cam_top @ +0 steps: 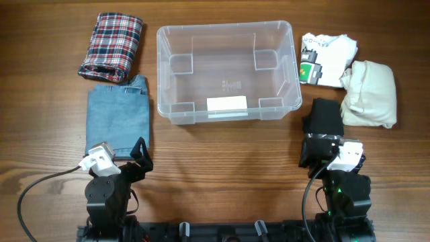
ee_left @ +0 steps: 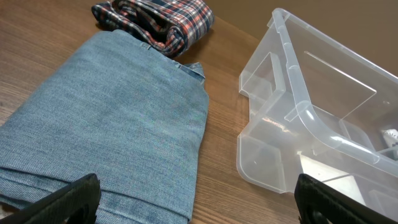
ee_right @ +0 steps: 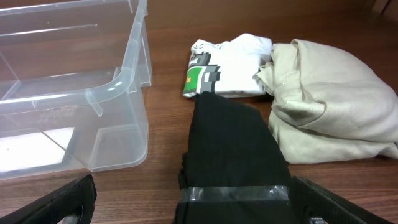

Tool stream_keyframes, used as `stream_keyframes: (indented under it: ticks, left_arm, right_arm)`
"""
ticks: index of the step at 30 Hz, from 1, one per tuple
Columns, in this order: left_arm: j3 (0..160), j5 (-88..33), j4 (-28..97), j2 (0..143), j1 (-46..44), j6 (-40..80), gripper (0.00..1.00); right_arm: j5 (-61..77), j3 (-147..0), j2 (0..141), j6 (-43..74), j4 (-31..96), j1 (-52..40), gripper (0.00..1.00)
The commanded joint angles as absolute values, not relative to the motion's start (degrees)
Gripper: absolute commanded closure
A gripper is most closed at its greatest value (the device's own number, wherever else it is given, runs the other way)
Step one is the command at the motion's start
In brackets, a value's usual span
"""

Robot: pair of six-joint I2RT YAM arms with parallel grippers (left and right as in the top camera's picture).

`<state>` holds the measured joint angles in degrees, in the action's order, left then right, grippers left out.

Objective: Pack container
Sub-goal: 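Move the left gripper down to the folded blue jeans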

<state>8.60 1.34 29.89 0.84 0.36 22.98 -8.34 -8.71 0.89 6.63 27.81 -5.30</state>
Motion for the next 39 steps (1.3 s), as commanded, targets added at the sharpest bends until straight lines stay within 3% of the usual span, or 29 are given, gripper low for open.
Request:
stream_keyframes:
  ticks: [1,39]
  left_arm:
    - [8.2,0.4,29.5,0.3,0.1,21.9,0.00]
    - [8.2,-1.6,29.4,0.3,0.1,24.2,0.00]
  right_arm:
    - [-7.6,-8.6,0.8,7.6,27.7,-5.0,0.00]
    - [-7.6,-8.6,0.8,7.6,27.7,-5.0,0.00]
